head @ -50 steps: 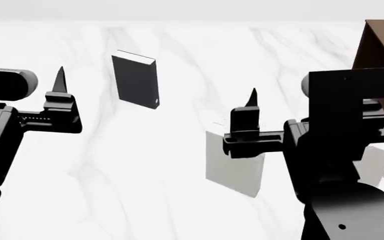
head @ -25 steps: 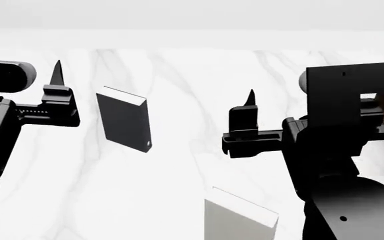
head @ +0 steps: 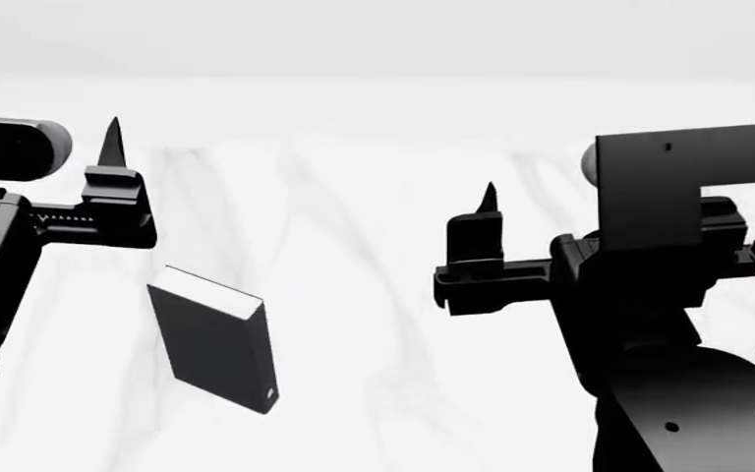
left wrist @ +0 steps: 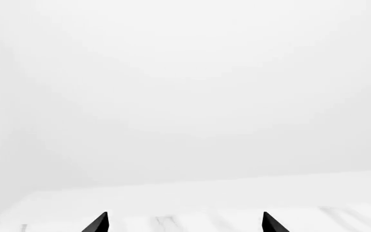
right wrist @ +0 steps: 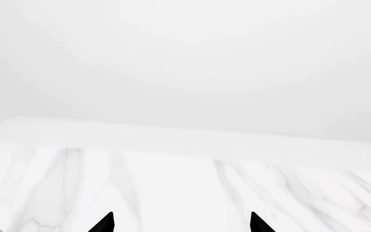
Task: Pick up the book on the left and place it on top of the shelf.
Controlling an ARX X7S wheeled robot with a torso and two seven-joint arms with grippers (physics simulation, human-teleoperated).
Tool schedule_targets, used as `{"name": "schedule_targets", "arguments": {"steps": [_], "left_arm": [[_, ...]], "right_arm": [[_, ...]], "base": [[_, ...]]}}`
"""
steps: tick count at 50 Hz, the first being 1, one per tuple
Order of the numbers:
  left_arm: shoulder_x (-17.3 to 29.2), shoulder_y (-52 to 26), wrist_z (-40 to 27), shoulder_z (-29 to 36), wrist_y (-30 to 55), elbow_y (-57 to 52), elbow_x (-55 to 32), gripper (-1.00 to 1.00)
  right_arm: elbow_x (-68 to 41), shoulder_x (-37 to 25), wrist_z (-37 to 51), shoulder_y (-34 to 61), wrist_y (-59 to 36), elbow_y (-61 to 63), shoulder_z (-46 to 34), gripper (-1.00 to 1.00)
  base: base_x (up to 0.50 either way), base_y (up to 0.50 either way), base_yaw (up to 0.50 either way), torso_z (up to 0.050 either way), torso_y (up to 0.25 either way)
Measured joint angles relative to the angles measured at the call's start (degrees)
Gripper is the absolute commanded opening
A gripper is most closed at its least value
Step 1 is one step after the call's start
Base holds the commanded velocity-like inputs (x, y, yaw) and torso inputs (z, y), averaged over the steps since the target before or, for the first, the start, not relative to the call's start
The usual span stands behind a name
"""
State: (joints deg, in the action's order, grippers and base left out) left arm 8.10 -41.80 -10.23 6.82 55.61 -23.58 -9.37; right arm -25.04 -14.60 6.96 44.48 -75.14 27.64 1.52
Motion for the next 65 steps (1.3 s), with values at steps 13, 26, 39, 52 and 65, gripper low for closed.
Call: {"name": "schedule_targets", "arguments": {"steps": [13, 26, 39, 52, 65], "left_arm": [[0.33, 0.09, -0.34, 0.33, -0.43, 0.36, -0.47, 1.0], [0.67, 0.15, -0.68, 0.56, -0.71, 0.62, -0.95, 1.0], [1.03, -0.05, -1.09, 0.85, -0.87, 0.82, -1.28, 1.0], [1.45, -0.1, -1.48, 1.09, -1.13, 1.12, -1.57, 1.0], [1.79, 0.14, -1.85, 1.52, -1.64, 1.53, -1.82, 1.0]], "right_arm": [[-0.28, -0.26, 0.0, -0.35, 0.59, -0.67, -0.38, 1.0], [-2.7, -0.51, -1.94, 1.16, -2.68, -3.07, -1.13, 1.0], [-7.33, -7.85, -16.08, 5.55, -2.34, -8.81, -15.39, 1.0], [-8.44, -11.49, -28.19, 8.02, 4.39, -15.1, -26.14, 1.0], [-8.1, -11.85, -32.6, 8.61, 8.57, -18.62, -30.55, 1.0]], "base": [[0.5, 0.0, 0.0, 0.0, 0.002], [0.02, 0.0, 0.0, 0.0, 0.002], [0.0, 0.0, 0.0, 0.0, 0.0], [0.0, 0.0, 0.0, 0.0, 0.0], [0.0, 0.0, 0.0, 0.0, 0.0]]}}
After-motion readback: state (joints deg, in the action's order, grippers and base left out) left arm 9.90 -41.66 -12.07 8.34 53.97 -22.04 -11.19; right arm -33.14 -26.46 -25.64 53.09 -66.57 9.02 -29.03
